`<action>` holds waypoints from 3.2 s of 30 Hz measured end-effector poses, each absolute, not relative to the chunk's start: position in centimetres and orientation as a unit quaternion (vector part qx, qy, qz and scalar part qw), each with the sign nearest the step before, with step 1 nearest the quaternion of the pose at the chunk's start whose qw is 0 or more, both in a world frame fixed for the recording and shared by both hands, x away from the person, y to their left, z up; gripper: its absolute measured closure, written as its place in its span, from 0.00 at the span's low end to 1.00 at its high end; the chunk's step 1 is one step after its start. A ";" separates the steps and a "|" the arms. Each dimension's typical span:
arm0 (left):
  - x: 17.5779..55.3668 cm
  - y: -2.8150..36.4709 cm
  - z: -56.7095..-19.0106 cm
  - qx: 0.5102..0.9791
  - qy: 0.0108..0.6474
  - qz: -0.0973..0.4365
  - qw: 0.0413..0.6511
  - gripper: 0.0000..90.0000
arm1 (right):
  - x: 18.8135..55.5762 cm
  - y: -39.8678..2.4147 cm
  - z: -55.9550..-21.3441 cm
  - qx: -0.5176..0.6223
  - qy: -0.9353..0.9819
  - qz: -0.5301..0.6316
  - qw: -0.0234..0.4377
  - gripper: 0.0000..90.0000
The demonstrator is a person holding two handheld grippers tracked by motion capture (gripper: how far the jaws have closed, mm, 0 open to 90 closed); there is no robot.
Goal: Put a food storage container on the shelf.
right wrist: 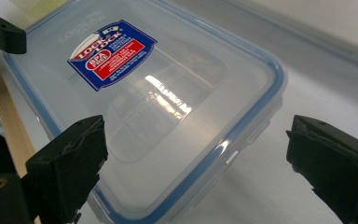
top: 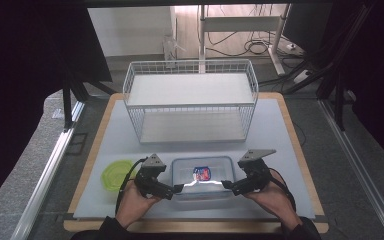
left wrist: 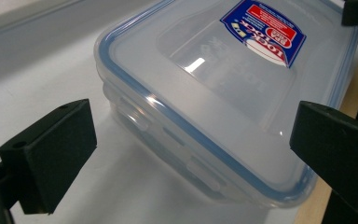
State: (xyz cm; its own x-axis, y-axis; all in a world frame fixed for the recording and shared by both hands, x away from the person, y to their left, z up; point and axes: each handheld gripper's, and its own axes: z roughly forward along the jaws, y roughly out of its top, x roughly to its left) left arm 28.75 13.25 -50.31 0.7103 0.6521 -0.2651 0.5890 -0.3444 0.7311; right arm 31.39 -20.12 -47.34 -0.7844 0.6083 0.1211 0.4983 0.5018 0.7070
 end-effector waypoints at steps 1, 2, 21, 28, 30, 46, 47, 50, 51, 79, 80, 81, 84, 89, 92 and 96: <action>29.0 13.3 -50.4 0.818 0.380 0.030 0.432 0.00 | 31.7 -20.2 -47.5 0.326 0.862 0.382 0.059 0.06; 29.2 13.3 -50.5 0.816 0.381 0.023 0.435 0.00 | 32.0 -20.2 -47.8 0.331 0.862 0.381 0.046 0.05; 29.8 13.6 -51.4 0.803 0.399 -0.099 0.432 0.09 | 33.3 -21.7 -48.9 0.378 0.832 0.394 -0.093 0.26; 28.6 14.9 -51.0 0.790 0.393 -0.088 0.464 0.30 | 32.0 -22.5 -48.1 0.360 0.838 0.403 -0.072 0.42; 28.3 15.3 -50.9 0.787 0.388 -0.086 0.473 0.38 | 31.8 -22.8 -47.9 0.361 0.836 0.408 -0.070 0.45; 26.7 15.4 -50.5 0.770 0.397 -0.056 0.495 0.50 | 30.6 -23.1 -47.9 0.402 0.803 0.430 -0.090 0.54; 26.6 15.4 -50.4 0.768 0.401 -0.055 0.496 0.51 | 30.5 -23.1 -47.8 0.405 0.801 0.431 -0.088 0.55; 26.6 15.5 -50.1 0.765 0.406 -0.038 0.498 0.54 | 30.2 -23.0 -47.6 0.407 0.797 0.440 -0.075 0.58; 26.6 15.5 -50.1 0.765 0.408 -0.036 0.498 0.54 | 30.2 -22.9 -47.6 0.404 0.798 0.442 -0.069 0.58; 27.9 16.1 -45.1 0.761 0.393 0.036 0.515 0.54 | 31.2 -21.8 -42.9 0.363 0.788 0.498 0.007 0.58; 28.0 16.2 -44.9 0.759 0.395 0.033 0.517 0.54 | 31.3 -21.8 -42.6 0.362 0.786 0.500 0.009 0.58; 28.2 16.3 -44.7 0.757 0.392 0.031 0.521 0.54 | 31.4 -21.8 -42.4 0.360 0.785 0.504 0.011 0.59; 28.5 16.4 -44.1 0.756 0.391 0.039 0.523 0.54 | 31.7 -21.6 -41.4 0.355 0.784 0.509 0.018 0.60; 29.2 16.6 -42.9 0.757 0.389 0.046 0.523 0.54 | 32.1 -21.4 -40.4 0.350 0.783 0.513 0.028 0.60; 29.5 16.7 -42.0 0.756 0.390 0.052 0.523 0.53 | 32.5 -21.2 -39.8 0.348 0.780 0.519 0.032 0.60; 30.0 16.8 -40.6 0.758 0.389 0.061 0.521 0.53 | 33.0 -21.0 -38.9 0.345 0.777 0.525 0.036 0.59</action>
State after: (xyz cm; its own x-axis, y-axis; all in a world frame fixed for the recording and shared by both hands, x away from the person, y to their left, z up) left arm 30.05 16.83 -40.65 0.6902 0.6527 -0.3125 0.5257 -0.1555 0.8363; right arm 33.00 -20.99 -38.88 -0.7589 0.5742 0.3073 0.4996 0.2106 0.8403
